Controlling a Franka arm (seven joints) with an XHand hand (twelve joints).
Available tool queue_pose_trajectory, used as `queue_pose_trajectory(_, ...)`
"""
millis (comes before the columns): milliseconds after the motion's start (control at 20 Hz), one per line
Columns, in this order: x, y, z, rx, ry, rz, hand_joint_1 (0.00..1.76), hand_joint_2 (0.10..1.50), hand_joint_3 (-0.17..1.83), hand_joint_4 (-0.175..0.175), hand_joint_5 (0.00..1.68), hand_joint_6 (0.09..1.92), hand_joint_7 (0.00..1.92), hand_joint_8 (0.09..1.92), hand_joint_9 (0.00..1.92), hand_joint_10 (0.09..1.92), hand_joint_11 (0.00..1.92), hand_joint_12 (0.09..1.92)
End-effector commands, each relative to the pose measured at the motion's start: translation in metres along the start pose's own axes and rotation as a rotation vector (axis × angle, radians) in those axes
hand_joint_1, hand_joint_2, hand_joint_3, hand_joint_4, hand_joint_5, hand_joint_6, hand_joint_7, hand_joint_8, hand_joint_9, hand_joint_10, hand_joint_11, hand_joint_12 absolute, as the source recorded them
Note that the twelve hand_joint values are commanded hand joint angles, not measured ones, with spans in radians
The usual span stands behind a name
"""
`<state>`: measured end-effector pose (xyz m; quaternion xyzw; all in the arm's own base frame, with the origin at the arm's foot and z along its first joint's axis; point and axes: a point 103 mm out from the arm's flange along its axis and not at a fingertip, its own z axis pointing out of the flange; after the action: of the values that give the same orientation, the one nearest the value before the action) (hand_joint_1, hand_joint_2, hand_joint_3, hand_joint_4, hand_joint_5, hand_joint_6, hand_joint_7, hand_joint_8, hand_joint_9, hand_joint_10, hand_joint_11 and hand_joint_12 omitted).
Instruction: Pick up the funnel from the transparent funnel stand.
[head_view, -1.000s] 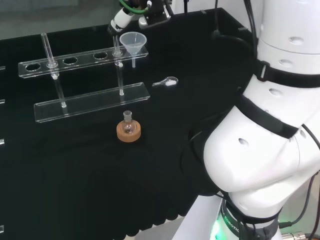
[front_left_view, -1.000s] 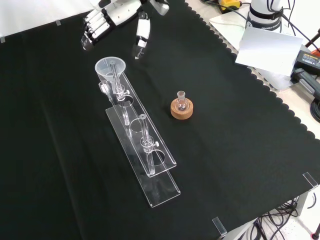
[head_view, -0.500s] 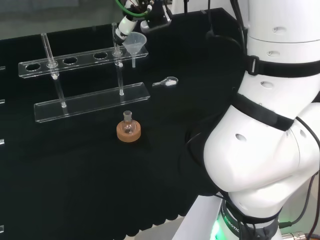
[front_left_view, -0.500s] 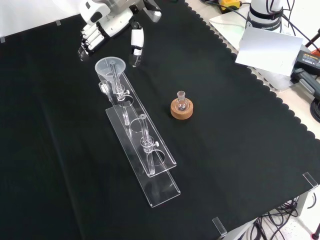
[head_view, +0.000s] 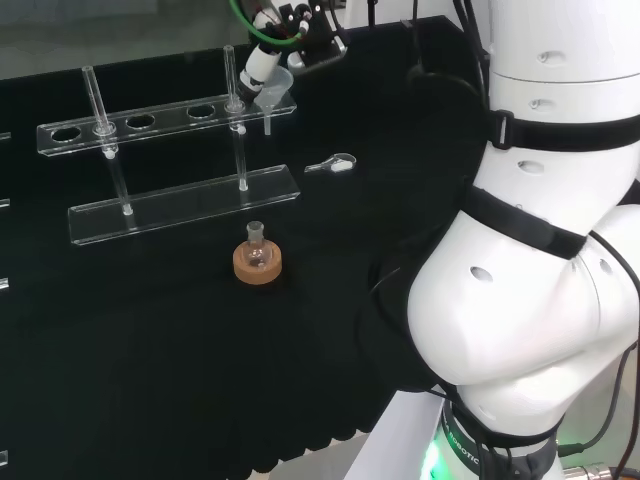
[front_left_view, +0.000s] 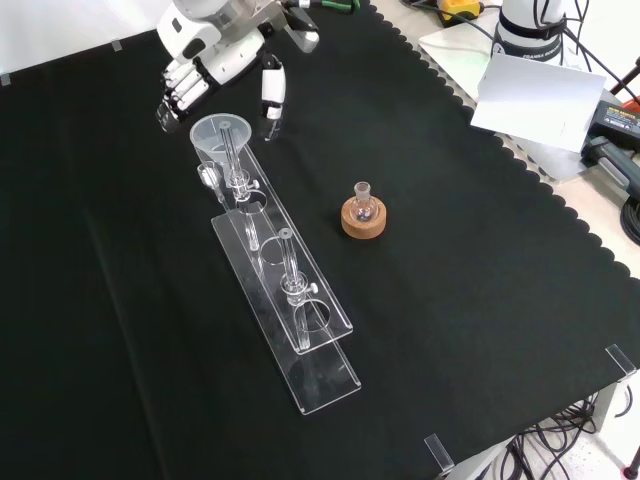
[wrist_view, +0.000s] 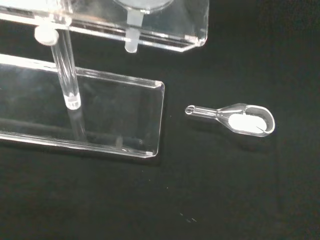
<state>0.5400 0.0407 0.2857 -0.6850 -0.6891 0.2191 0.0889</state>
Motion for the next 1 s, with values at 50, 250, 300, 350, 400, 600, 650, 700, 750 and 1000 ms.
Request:
queue_pose_trajectory(50, -0.025, 0.005, 0.008, -0.004, 0.008, -0.019, 0.54, 0.76, 0.16, -0.002, 0.05, 0.09, 0.0, 0.25, 0.07, 0.77, 0.09, 1.5)
queue_pose_trajectory(250, 0.001, 0.01, 0.007, 0.002, -0.017, -0.008, 0.57, 0.76, 0.16, -0.01, 0.09, 0.09, 0.0, 0.4, 0.14, 0.75, 0.13, 1.49)
queue_pose_trajectory(300, 0.006, 0.011, 0.007, 0.003, -0.017, -0.009, 0.57, 0.76, 0.16, -0.011, 0.1, 0.09, 0.0, 0.43, 0.15, 0.74, 0.13, 1.49)
queue_pose_trajectory(350, 0.009, 0.013, 0.009, 0.003, -0.012, -0.01, 0.58, 0.76, 0.16, -0.012, 0.1, 0.09, 0.0, 0.45, 0.16, 0.74, 0.14, 1.48)
queue_pose_trajectory(400, 0.012, 0.014, 0.01, 0.005, -0.011, -0.009, 0.58, 0.76, 0.16, -0.013, 0.11, 0.09, 0.0, 0.47, 0.16, 0.74, 0.15, 1.48)
queue_pose_trajectory(600, 0.016, 0.016, 0.01, 0.004, -0.014, -0.014, 0.59, 0.77, 0.17, -0.015, 0.12, 0.09, 0.0, 0.52, 0.19, 0.74, 0.16, 1.48)
queue_pose_trajectory(650, 0.014, 0.016, 0.01, 0.004, -0.015, -0.012, 0.59, 0.77, 0.17, -0.015, 0.12, 0.09, 0.0, 0.53, 0.19, 0.74, 0.17, 1.48)
queue_pose_trajectory(700, 0.014, 0.016, 0.01, 0.001, -0.019, -0.003, 0.59, 0.77, 0.17, -0.015, 0.12, 0.09, 0.0, 0.53, 0.19, 0.74, 0.17, 1.48)
queue_pose_trajectory(750, -0.012, 0.017, 0.014, 0.001, 0.001, -0.012, 0.59, 0.77, 0.17, -0.015, 0.12, 0.09, 0.0, 0.53, 0.2, 0.74, 0.17, 1.48)
queue_pose_trajectory(1000, -0.008, 0.017, 0.012, -0.013, -0.016, -0.029, 0.59, 0.77, 0.17, -0.017, 0.13, 0.09, 0.0, 0.54, 0.2, 0.74, 0.17, 1.47)
